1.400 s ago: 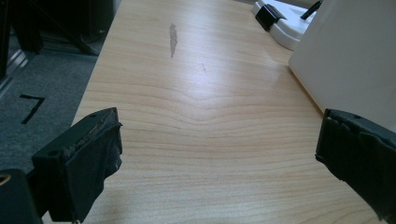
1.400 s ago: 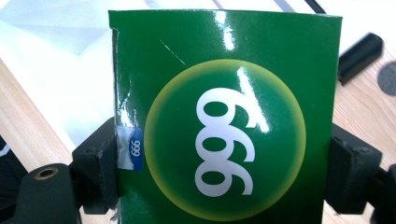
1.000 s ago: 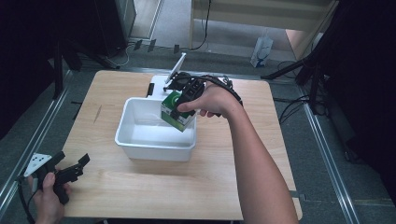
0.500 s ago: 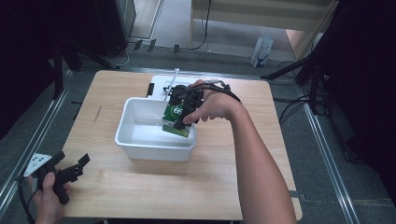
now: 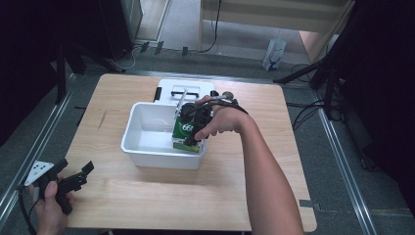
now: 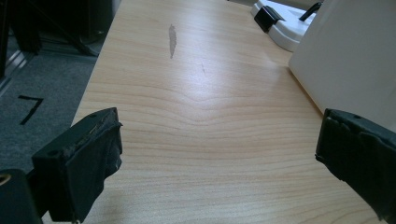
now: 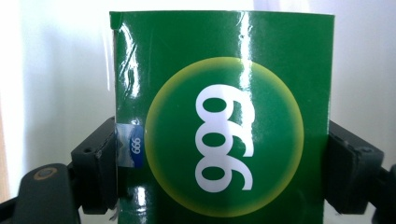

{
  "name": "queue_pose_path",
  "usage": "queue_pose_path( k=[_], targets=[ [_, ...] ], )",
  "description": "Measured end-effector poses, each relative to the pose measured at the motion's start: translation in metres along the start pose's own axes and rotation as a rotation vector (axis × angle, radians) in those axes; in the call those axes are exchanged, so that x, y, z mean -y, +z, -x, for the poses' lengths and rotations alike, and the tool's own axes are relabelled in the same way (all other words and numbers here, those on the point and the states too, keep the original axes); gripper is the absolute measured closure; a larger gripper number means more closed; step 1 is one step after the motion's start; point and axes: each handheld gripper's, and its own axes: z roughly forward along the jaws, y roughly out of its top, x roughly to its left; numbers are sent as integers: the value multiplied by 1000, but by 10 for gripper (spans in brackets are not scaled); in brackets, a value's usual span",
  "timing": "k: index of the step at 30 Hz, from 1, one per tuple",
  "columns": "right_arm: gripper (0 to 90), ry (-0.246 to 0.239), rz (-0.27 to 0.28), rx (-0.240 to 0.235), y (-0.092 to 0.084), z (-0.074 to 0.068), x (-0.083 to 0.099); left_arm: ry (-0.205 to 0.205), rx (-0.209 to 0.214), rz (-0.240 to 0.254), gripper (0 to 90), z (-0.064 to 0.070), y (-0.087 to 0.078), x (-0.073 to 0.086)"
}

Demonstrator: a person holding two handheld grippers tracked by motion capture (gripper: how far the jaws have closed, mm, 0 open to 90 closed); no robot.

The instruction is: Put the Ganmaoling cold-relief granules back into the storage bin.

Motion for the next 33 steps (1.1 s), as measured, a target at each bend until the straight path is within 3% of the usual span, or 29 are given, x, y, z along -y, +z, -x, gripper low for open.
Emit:
queue_pose_path(
  k=[8, 11, 12, 14, 15, 17, 29, 31, 33],
  targets=[
    [157, 2, -51, -32, 17, 0, 2, 2, -1, -1, 10, 0, 0, 0],
    [142, 54, -86, -2, 19, -1, 2, 3, 2, -3, 10, 0, 0, 0],
    [129, 66, -95, 24, 20, -1, 3, 3, 3, -4, 10, 0, 0, 0],
    [129, 72, -92, 29, 20, -1, 4, 3, 3, -3, 10, 0, 0, 0],
    [40, 81, -82, 1, 17, 0, 6, 3, 4, -4, 10, 1, 0, 0],
    [13, 88, -71, -2, 14, 1, 8, 5, 3, -7, 10, 1, 0, 0],
    [6, 159, 25, 53, -25, 2, 11, 2, -1, -5, 10, 1, 0, 0],
    [0, 208, 48, 73, -38, 4, 15, 2, -2, -4, 10, 1, 0, 0],
    [0, 223, 61, 77, -41, 5, 17, 1, -4, -3, 10, 1, 0, 0]
  ],
)
